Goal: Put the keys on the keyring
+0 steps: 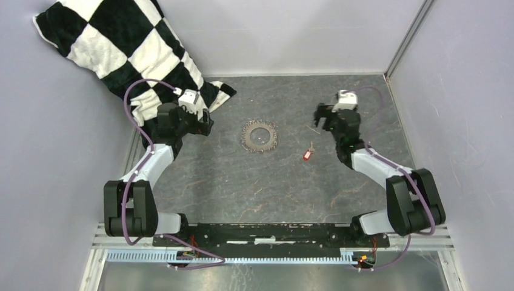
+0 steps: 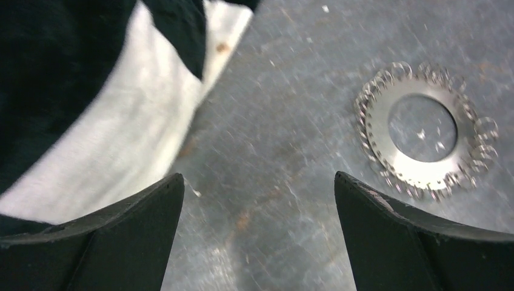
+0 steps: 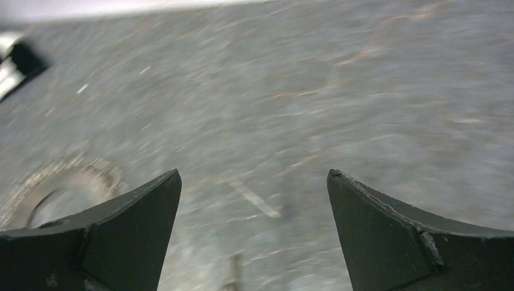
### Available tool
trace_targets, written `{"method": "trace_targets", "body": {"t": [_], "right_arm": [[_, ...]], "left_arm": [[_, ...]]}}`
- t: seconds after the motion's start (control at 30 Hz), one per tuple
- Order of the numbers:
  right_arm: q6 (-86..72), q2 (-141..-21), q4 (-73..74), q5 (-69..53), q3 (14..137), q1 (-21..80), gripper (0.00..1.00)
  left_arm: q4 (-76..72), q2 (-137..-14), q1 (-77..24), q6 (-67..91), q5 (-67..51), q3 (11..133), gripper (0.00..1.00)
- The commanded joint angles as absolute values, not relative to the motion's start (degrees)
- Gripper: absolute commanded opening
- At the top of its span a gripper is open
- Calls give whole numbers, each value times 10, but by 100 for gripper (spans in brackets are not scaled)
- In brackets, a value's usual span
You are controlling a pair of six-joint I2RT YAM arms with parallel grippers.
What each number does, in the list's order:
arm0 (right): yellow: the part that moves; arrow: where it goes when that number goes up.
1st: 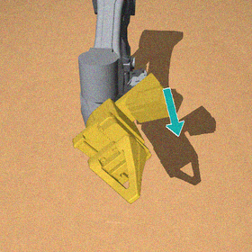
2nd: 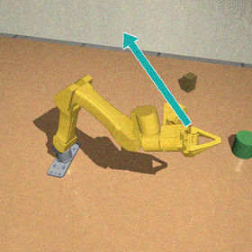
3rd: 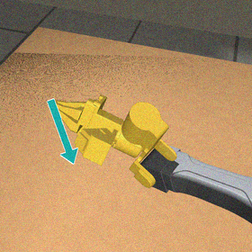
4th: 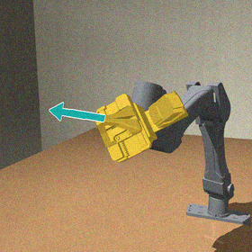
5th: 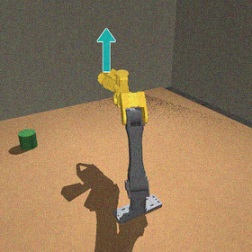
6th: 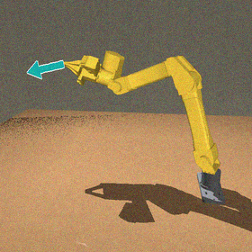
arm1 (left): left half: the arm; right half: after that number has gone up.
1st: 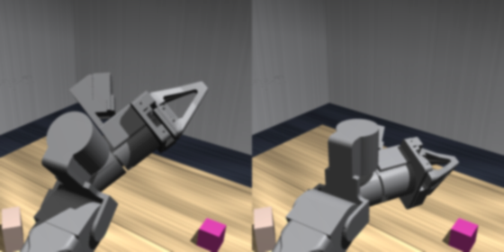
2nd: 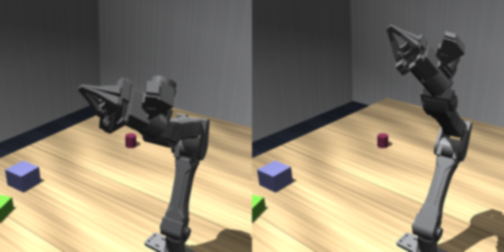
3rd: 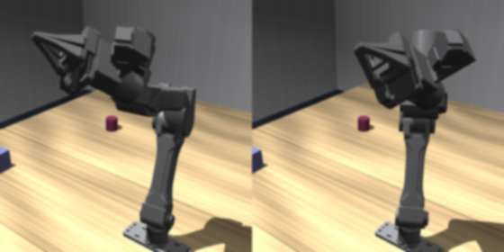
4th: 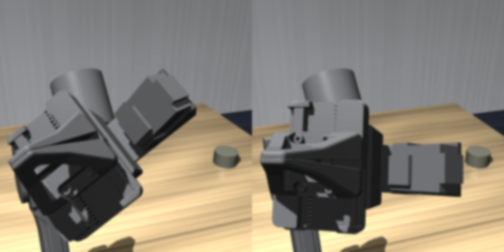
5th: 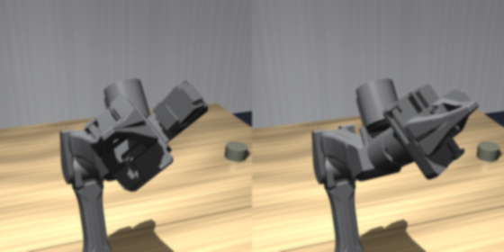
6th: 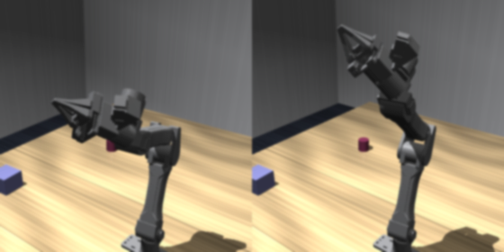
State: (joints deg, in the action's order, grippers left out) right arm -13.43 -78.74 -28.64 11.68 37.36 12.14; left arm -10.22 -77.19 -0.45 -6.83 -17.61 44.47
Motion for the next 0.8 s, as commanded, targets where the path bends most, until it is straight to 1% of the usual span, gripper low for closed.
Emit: {"method": "trace_targets", "body": {"t": [0.0, 0.03, 0.13, 0.23, 0.43, 0.57, 0.77], "right_arm": [[-114, -841, -202, 65, 435, 213, 99], [-106, -859, -188, 50, 459, 227, 96], [-89, -923, -145, -20, 525, 249, 94], [-74, -970, -110, -25, 573, 271, 89], [-47, -1049, -101, -14, 619, 295, 85], [-28, -1090, -103, -46, 646, 294, 79], [-5, -1135, -98, -94, 686, 291, 70]], "left_arm": [[70, -777, -4, -117, -239, 500, 100], [86, -781, -4, -113, -240, 513, 100], [118, -790, -4, -107, -257, 540, 100], [123, -789, -5, -106, -262, 542, 100], [141, -807, -26, -106, -250, 541, 100], [158, -820, -56, -124, -223, 538, 100], [163, -829, -69, -138, -206, 539, 100]]}}
